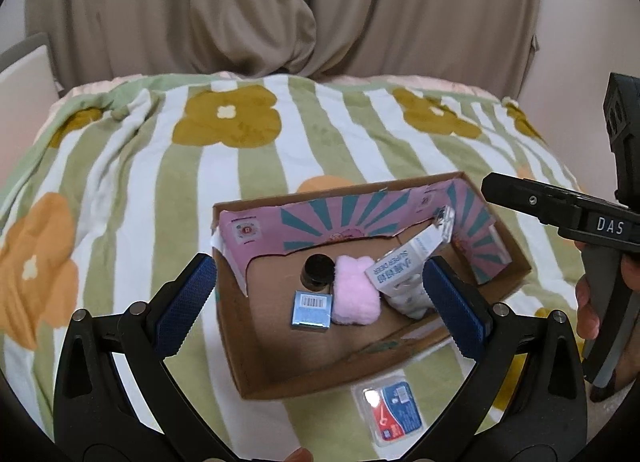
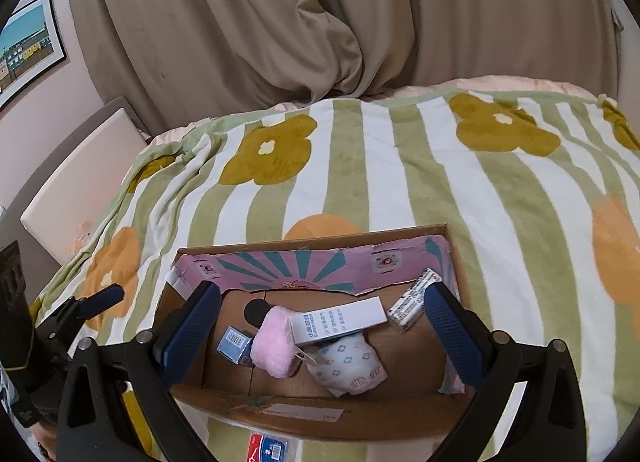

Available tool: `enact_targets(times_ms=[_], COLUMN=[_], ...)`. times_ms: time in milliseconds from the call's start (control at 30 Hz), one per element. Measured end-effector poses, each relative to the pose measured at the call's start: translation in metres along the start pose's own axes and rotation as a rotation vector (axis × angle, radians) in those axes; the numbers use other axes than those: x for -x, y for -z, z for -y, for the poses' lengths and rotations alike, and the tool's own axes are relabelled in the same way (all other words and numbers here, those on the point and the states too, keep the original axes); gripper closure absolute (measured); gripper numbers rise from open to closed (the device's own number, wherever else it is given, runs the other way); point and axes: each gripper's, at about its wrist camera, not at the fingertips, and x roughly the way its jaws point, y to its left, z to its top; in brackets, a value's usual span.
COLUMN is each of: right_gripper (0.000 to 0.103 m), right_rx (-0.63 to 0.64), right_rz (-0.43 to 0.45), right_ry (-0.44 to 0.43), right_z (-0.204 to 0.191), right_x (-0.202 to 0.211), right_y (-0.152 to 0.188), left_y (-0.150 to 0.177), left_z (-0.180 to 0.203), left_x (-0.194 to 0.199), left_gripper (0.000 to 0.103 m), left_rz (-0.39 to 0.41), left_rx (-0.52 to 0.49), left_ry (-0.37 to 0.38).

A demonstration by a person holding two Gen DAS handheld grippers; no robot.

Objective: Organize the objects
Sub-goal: 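Open both tools to drop the jar and Super Deer box inside, then raise both open tools away from the pink box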

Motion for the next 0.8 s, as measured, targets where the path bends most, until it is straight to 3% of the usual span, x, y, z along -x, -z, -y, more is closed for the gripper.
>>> enact_targets(times_ms=[167,433,700,800], right_gripper=[0.002,0.002,0.002,0.002], right_rx=[0.022,0.125,0.154,0.187], right_rz=[0.046,0.142,0.182,0.190], right_ry=[-0.005,0.076,0.120,0.179], right_z=[-0.008,-0.034,-0.044,-0.048], right_x=[0.029,0.088,0.130,0.141], right_y=[0.004,0.024,0.063,0.085], left_y=[0.001,0.018,0.067,0.091], left_z=[0.009,0.024,0.034,0.037], left_x=[0.044,0.109,0.151,0.165], left_gripper=[0.000,0.000,0.000,0.000], left_rz=[0.082,0.185,0.212,0.225], left_rx=[-0.008,-0.032,-0.003,0.000], left_ry=[-0.010,-0.049,-0.062,-0.086])
